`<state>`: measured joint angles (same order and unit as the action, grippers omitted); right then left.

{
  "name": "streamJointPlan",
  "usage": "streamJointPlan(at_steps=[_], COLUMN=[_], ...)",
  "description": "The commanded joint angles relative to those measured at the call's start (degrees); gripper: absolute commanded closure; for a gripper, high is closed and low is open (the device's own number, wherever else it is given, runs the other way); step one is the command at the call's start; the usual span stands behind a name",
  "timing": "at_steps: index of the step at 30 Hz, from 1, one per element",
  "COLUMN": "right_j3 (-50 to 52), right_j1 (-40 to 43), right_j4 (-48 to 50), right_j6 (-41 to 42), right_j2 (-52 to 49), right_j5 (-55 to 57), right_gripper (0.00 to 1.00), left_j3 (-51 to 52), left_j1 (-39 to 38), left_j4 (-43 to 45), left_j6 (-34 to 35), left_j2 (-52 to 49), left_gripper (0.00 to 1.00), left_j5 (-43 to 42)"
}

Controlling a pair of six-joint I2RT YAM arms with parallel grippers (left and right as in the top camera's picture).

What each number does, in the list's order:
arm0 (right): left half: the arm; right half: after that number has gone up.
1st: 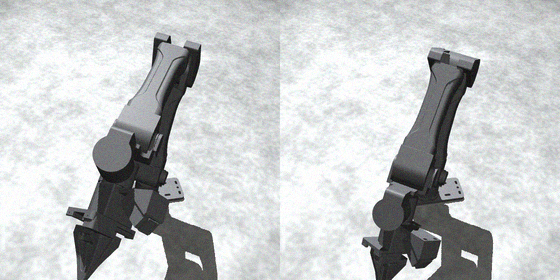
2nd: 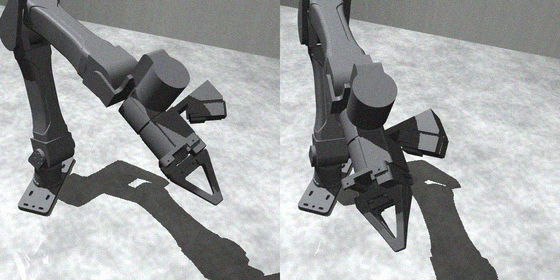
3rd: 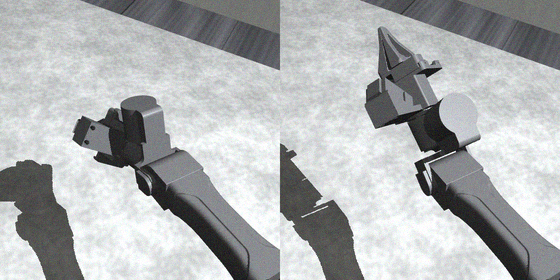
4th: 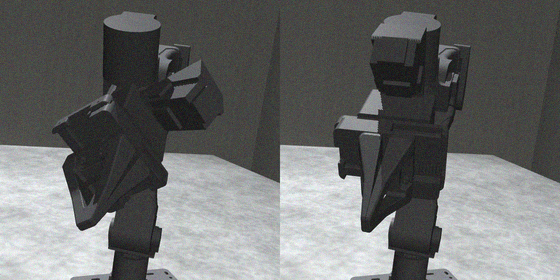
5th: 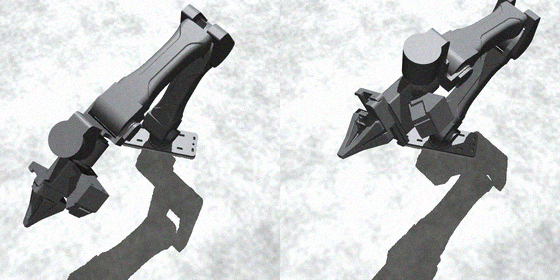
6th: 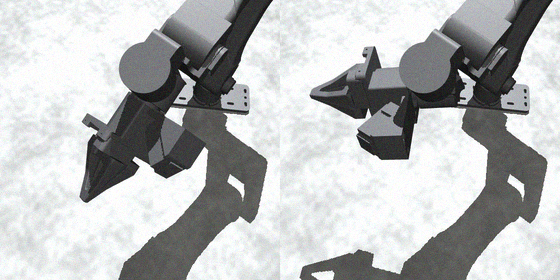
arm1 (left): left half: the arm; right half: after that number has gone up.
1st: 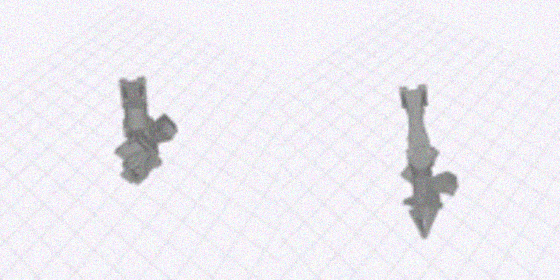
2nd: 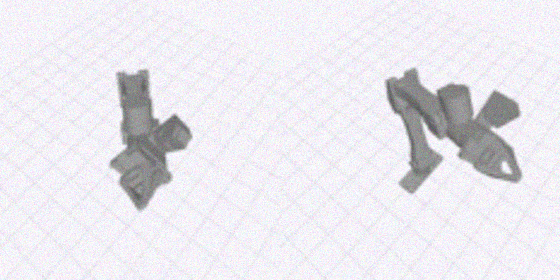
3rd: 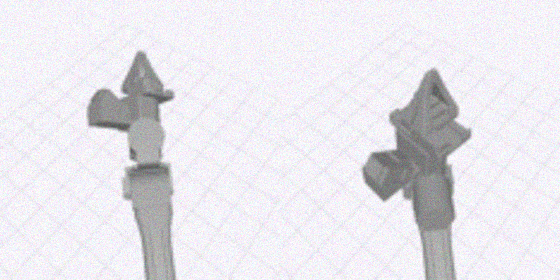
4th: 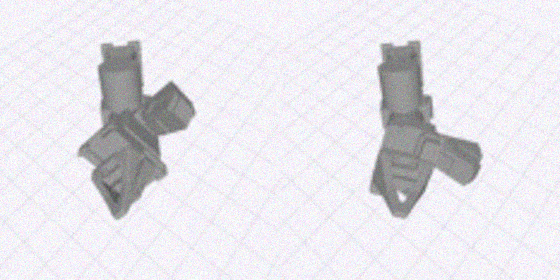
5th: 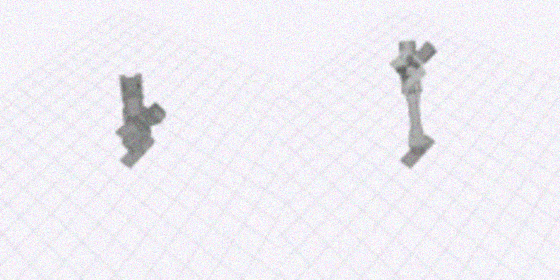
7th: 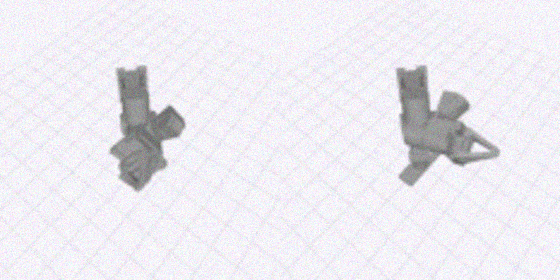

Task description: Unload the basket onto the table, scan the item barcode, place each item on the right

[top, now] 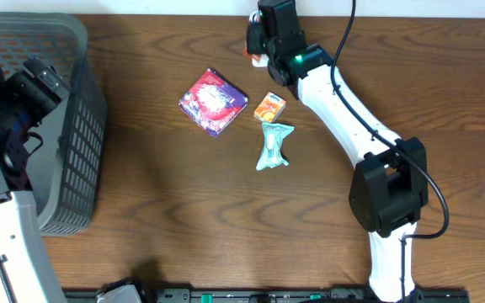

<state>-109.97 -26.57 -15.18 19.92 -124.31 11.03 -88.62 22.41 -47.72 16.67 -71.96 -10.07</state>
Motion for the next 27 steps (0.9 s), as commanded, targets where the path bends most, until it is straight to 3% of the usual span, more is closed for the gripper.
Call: streamJointPlan(at_steps=[1,11,20,27], right_j3=[-0.6,-0.6,-0.9,-1.0], right_j1=[0.3,2.8,7.6,16.5], right_j4=[3.0,8.9,4.1,-3.6], right_j6=[1.6,2.3,2.6,5.3], right_j2=[-2.9,-7.3,-7.2,-3.4], right_j5=[1.1,1.2,2.4,2.6], right_gripper=[0.99,0.99,0.99,0.99], left_j3=[-0.3,-0.3,-0.3,-0.3], left_j1=[0.2,0.2,0.2,0.2], left_j4=[0.0,0.0,0.0,0.0], left_j6=[0.1,0.1,0.1,0.1], left_j2=[-0.3,-0.3,-0.3,-0.3], left_gripper=[0.02,0.02,0.02,0.02], left_j5=[0.7,0.7,0.7,0.7])
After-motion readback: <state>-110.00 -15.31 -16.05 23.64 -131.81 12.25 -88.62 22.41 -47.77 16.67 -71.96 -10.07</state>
